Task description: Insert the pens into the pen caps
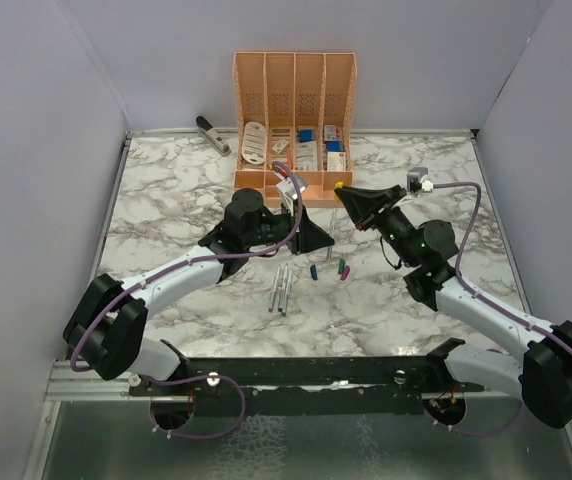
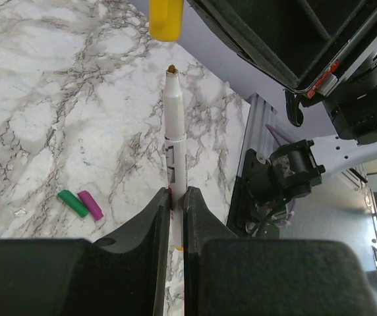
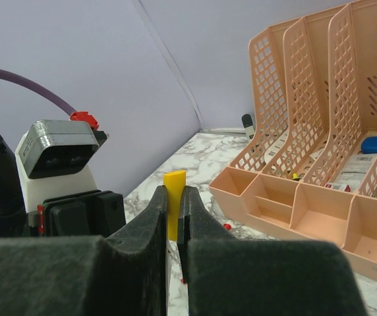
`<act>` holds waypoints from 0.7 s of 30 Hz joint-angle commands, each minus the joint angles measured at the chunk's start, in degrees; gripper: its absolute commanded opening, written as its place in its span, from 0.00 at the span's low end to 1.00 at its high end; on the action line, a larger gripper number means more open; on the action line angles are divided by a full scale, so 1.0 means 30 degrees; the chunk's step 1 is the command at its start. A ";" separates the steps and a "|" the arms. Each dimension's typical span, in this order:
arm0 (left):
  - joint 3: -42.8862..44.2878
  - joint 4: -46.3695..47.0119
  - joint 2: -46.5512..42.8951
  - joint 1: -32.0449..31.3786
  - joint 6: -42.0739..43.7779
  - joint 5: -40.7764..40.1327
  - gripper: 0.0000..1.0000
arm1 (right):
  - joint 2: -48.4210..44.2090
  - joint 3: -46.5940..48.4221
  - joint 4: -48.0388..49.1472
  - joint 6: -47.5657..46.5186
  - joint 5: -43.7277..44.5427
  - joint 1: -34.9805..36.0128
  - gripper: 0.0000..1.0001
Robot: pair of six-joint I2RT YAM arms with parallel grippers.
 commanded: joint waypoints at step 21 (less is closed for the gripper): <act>0.0436 0.0950 0.0216 -0.0123 -0.0105 0.0595 0.00 | -0.0603 -0.0789 -0.0376 -0.0260 -0.0171 -0.0007 0.01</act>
